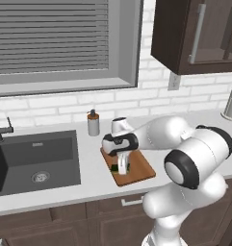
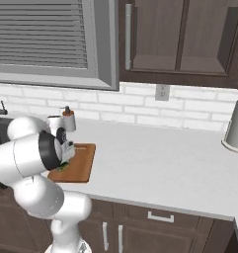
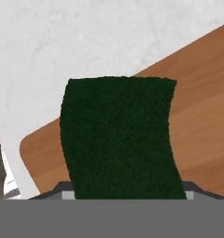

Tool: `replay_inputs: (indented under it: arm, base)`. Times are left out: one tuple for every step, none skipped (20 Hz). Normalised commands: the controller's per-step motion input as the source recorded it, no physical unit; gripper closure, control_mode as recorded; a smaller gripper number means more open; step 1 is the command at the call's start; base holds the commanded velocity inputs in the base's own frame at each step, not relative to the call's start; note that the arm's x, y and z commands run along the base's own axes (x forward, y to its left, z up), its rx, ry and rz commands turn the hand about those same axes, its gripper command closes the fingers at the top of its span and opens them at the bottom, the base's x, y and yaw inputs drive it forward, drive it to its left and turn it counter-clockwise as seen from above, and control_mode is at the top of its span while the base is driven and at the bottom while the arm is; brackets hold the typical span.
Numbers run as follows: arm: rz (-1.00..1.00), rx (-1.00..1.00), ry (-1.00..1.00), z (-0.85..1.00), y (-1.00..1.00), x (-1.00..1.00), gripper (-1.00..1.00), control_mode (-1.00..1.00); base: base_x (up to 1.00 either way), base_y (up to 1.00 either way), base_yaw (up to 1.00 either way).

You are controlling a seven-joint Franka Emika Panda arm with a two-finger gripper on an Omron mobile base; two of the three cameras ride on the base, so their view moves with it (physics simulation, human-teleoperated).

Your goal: Pick up the sponge from the counter and clean the cutting board by briefly scrubbing or pressing down on the cutting board. Once finished, release the sponge.

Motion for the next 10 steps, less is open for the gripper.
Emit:
replay_inputs:
  arm:
    - [0.0,0.0,0.0,0.0,-0.11,0.24,1.0,-1.0]
    - [0.0,0.0,0.0,0.0,-0.16,0.4,1.0,-1.0]
    - [0.0,0.0,-0.01,0.0,-0.16,0.49,1.0,-1.0]
    - [0.0,0.0,-0.05,0.0,-0.17,0.54,1.0,-1.0]
    - [0.0,0.0,-0.08,0.0,-0.19,0.55,1.0,-1.0]
    - [0.0,0.0,-0.1,0.0,-0.2,0.54,1.0,-1.0]
    - [0.0,0.0,-0.13,0.0,-0.22,0.54,1.0,-1.0]
    - [0.0,0.0,-0.14,0.0,-0.22,0.54,1.0,-1.0]
    - [0.0,0.0,-0.14,0.0,-0.21,0.57,1.0,-1.0]
    - [0.0,0.0,-0.13,0.0,-0.16,0.62,1.0,-1.0]
  base:
    - [0.0,0.0,0.0]
    - [0.0,0.0,0.0]
    - [0.0,0.0,0.0]
    - [0.0,0.0,0.0]
    - [0.0,0.0,0.0]
    - [0.0,0.0,0.0]
    - [0.0,0.0,0.0]
    - [0.0,0.0,0.0]
    - [0.0,0.0,0.0]
    - [0.0,0.0,0.0]
